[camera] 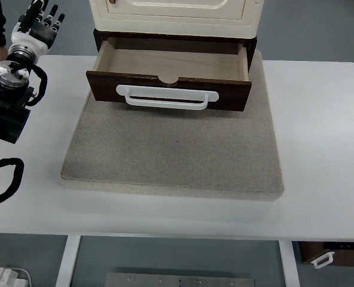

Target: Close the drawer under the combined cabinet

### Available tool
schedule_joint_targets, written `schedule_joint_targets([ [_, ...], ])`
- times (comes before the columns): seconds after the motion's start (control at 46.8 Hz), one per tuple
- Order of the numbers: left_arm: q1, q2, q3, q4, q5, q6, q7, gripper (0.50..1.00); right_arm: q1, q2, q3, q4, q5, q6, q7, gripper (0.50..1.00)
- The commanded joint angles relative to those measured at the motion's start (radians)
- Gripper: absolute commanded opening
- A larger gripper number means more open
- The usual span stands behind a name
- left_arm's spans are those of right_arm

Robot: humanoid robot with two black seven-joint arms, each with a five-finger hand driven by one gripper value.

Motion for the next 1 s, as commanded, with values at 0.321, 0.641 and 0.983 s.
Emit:
schedule_joint_targets([
  [0.321, -0.002, 0.005, 0.0, 0.0, 0.005, -0.008, 0.006, 1.0, 0.0, 0.0, 0.0, 0.0, 0.0, 0.0, 0.0, 0.952],
  [0.641, -0.028, 0.046, 0.002, -0.014, 0.003, -0.115, 0.008, 1.0, 0.0, 0.0, 0.0, 0.0, 0.0, 0.0, 0.0, 0.952],
  [0.983, -0.179, 0.094, 0.067, -0.014, 0.006, -0.144, 0.006, 1.0, 0.0, 0.0, 0.0, 0.0, 0.0, 0.0, 0.0, 0.952],
])
